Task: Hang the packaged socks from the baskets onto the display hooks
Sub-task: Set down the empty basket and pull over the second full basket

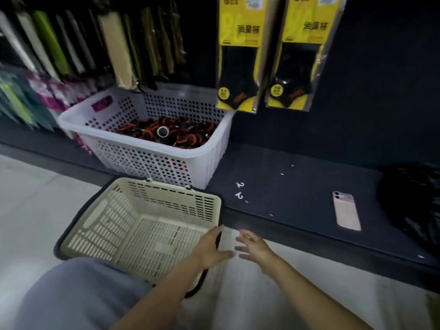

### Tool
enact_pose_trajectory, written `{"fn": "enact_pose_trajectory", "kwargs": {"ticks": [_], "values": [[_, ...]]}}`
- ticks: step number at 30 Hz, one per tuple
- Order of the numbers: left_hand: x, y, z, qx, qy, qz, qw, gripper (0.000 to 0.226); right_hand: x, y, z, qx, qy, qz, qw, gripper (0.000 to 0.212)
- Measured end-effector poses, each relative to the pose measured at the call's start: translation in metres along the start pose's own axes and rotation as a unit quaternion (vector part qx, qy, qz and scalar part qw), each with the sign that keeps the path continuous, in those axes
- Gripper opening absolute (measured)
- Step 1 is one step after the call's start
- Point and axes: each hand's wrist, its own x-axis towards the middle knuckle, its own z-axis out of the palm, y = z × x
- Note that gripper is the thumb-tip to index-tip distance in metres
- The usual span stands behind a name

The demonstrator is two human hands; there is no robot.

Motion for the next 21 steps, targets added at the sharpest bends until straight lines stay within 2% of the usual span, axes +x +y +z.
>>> {"fn": "enact_pose_trajectory", "kwargs": {"ticks": [2, 4, 7, 11, 14, 15, 18, 21], "values": [[0.012, 0.034, 0.017, -0.014, -0.004, 0.051, 0.999, 0.086, -0.017, 0.01, -0.057, -0.032, 0.07, -0.023, 0.997, 0.035], [0.021, 0.069, 0.045, -0.044, -0.051, 0.078, 0.995, 0.086, -0.045, 0.024, -0.126, -0.076, 0.181, -0.039, 0.98, 0.035], [0.027, 0.123, 0.101, -0.072, -0.153, 0.093, 0.981, 0.084, -0.108, 0.048, -0.233, -0.113, 0.373, -0.03, 0.92, 0.033], [0.014, 0.186, 0.188, -0.092, -0.241, 0.121, 0.959, 0.072, -0.195, 0.1, -0.335, -0.135, 0.504, 0.026, 0.853, 0.027], [-0.007, 0.217, 0.241, -0.109, -0.279, 0.115, 0.947, 0.064, -0.23, 0.131, -0.364, -0.16, 0.524, 0.081, 0.833, 0.009], [-0.014, 0.223, 0.255, -0.111, -0.29, 0.113, 0.944, 0.062, -0.233, 0.141, -0.37, -0.178, 0.514, 0.09, 0.834, 0.011], [-0.026, 0.23, 0.285, -0.1, -0.305, 0.109, 0.941, 0.061, -0.232, 0.157, -0.381, -0.274, 0.482, 0.077, 0.829, 0.04], [-0.032, 0.225, 0.302, -0.088, -0.303, 0.094, 0.944, 0.06, -0.218, 0.16, -0.386, -0.383, 0.427, 0.133, 0.808, 0.049]]}}
